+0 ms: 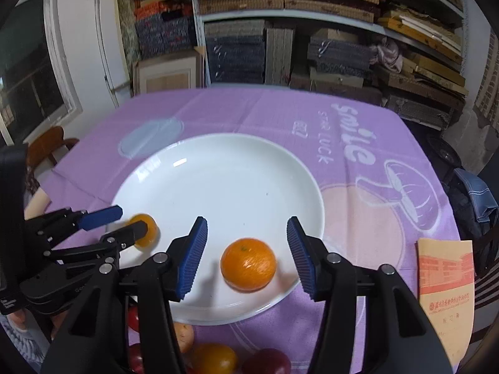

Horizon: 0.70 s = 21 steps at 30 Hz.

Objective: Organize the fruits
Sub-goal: 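Carry the orange and mandarin onto the white plate and open both tools, then move the left tool to the tan round fruit and close on it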

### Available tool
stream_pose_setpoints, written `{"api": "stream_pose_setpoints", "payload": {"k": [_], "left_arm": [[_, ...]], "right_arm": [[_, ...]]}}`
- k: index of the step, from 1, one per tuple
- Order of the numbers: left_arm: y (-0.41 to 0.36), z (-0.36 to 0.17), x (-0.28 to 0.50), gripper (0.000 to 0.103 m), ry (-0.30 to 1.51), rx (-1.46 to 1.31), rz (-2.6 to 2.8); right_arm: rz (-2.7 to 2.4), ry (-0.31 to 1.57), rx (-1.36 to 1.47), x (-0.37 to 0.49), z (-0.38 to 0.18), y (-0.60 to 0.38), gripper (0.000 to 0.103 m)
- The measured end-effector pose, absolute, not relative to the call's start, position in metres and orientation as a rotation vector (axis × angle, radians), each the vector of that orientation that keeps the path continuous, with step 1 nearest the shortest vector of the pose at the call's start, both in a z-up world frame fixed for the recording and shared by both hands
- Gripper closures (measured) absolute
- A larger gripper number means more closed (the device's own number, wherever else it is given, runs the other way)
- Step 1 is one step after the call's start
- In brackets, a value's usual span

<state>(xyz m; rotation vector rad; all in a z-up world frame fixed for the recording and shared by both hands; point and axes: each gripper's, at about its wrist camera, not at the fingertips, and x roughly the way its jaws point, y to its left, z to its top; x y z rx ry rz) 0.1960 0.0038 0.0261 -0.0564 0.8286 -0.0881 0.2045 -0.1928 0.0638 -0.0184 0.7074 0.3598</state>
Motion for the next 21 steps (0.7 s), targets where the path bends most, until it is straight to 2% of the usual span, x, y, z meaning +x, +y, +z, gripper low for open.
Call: {"api": "stream_pose_setpoints", "payload": {"k": [2,3,4,6,8,13,21], "left_arm": [[0.012,0.042,0.185,0.050,0.800,-0.072,-0.080],[0.016,0.051,0.177,0.045,0.782,-0.080,-0.070],[0.020,0.059,0.168,0.042,0.762,-0.085,-0.061],[0.027,0.073,0.146,0.037,0.722,-0.082,-0.047],[0.031,0.082,0.124,0.035,0.699,-0.080,-0.025],[0.035,0.065,0.064,0.025,0.710,-0.095,0.005],[-0.002,0.017,0.024,0.024,0.768,-0.044,-0.022]], "right_arm": [[0.352,0.597,0.036,0.179,0.093,-0.208,0.034],[0.339,0.540,0.056,0.164,0.106,-0.215,0.016],[0.325,0.485,0.068,0.150,0.117,-0.221,0.004],[0.325,0.406,0.048,0.118,0.132,-0.229,0.004],[0.309,0.372,0.007,0.092,0.135,-0.230,0.004],[0.272,0.345,-0.035,0.032,0.108,-0.236,0.004],[0.202,0.377,0.049,-0.004,0.037,-0.262,0.004]]}}
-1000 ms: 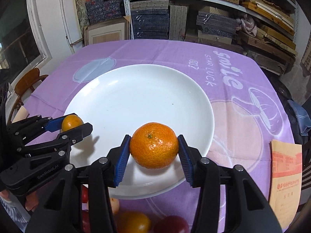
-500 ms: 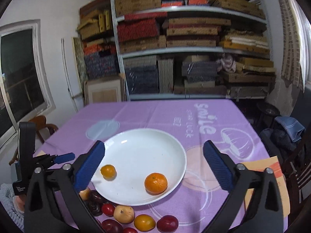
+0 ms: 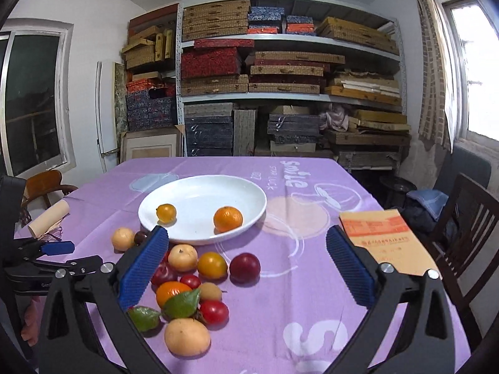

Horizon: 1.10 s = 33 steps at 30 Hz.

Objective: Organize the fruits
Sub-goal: 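Move the left tool to the tan round fruit and close on it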

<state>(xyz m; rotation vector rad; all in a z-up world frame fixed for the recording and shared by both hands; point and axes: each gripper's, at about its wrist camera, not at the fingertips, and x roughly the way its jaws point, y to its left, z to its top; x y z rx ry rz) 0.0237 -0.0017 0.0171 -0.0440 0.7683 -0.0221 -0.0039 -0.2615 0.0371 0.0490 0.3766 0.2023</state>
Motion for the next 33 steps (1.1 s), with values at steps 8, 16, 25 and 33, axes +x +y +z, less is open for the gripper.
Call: {"api": "stream_pose_setpoints", "payload": {"k": [8,16,25,33], "left_arm": [[-0.028,0.006,0.043,0.024,0.796,0.000,-0.044],[-0.027,-0.011,0.062,0.024,0.844,-0.041,-0.038],[-0.015,-0.019,0.069,0.024,0.887,-0.083,-0.013],[0.000,-0.014,0.054,0.025,0.835,-0.080,-0.001]], "right_arm": [[0.214,0.422,0.155,0.002,0.020,-0.285,0.004],[0.224,0.444,0.171,0.007,0.017,-0.284,0.004],[0.234,0.461,0.176,0.011,0.017,-0.283,0.004],[0.241,0.475,0.183,0.013,0.015,-0.283,0.004]]}}
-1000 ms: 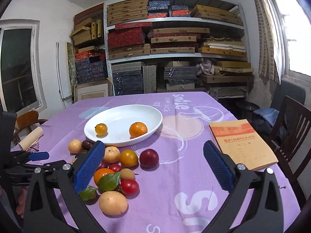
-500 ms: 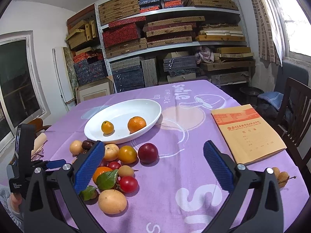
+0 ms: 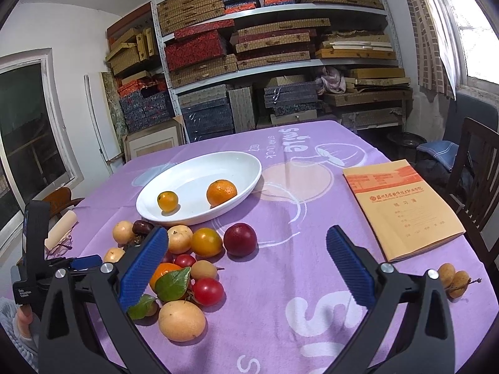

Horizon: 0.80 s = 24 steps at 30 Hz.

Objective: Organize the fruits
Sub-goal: 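Move the left tool to the tan round fruit and close on it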

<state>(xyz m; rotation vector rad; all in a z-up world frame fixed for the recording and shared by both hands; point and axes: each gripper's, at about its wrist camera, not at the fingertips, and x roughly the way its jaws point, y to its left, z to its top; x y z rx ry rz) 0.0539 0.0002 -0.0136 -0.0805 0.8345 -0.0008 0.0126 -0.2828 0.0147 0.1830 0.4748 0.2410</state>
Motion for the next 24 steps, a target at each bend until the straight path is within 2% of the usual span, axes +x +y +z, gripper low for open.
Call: {"api": "stream_pose_setpoints", "payload": {"k": [5,7,9,12,19,24], "left_arm": [[0.006,-0.016,0.059,0.025,0.850,-0.104,0.003],[0.010,-0.012,0.058,0.032,0.836,-0.153,-0.042],[0.008,-0.014,0.061,0.051,0.862,-0.179,-0.094],[-0.001,-0.016,0.059,0.057,0.863,-0.141,-0.101],[-0.008,-0.016,0.056,0.055,0.846,-0.101,-0.087],[-0.002,-0.018,0.058,0.055,0.860,-0.125,-0.078]], "right_arm": [[0.245,0.483,0.173,0.014,0.013,-0.281,0.004],[0.247,0.485,0.169,0.015,0.012,-0.280,0.004],[0.245,0.483,0.165,0.015,0.012,-0.279,0.004],[0.244,0.483,0.169,0.015,0.011,-0.279,0.004],[0.277,0.520,0.155,0.018,0.008,-0.273,0.004],[0.392,0.654,0.084,0.016,-0.004,-0.249,0.004]]}}
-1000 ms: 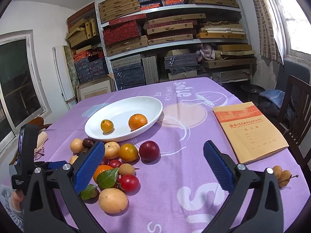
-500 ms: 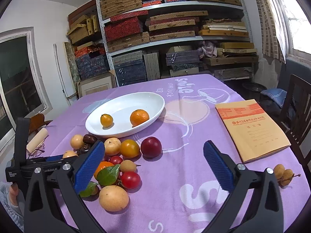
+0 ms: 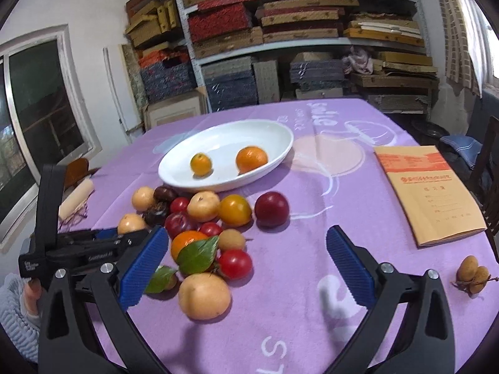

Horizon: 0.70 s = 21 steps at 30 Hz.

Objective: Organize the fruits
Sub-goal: 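Move the left tool to the tan round fruit and close on it, then grasp the large pale pear with the right tool while the left tool holds its fruit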

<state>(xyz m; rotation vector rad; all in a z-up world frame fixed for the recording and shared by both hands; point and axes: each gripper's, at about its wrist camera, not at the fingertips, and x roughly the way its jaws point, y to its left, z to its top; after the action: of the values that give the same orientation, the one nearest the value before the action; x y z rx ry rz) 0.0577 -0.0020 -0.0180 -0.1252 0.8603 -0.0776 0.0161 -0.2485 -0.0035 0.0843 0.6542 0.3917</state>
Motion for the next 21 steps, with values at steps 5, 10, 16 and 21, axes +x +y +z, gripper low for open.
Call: {"api": "stream_pose_setpoints", "payload": {"k": [5,10,16,21], "left_arm": [[-0.001,-0.018,0.058,0.057,0.861,-0.129,-0.086],[0.000,-0.017,0.058,0.057,0.859,-0.138,-0.104],[0.001,-0.018,0.059,0.057,0.863,-0.151,-0.118],[0.001,-0.018,0.059,0.057,0.862,-0.149,-0.118]], "right_arm": [[0.379,0.742,-0.047,0.004,-0.021,-0.226,0.008],[0.401,0.796,-0.066,0.005,-0.031,-0.216,0.022],[0.448,0.844,-0.045,0.012,-0.035,-0.211,0.045],[0.473,0.868,-0.027,0.014,-0.038,-0.208,0.048]]}}
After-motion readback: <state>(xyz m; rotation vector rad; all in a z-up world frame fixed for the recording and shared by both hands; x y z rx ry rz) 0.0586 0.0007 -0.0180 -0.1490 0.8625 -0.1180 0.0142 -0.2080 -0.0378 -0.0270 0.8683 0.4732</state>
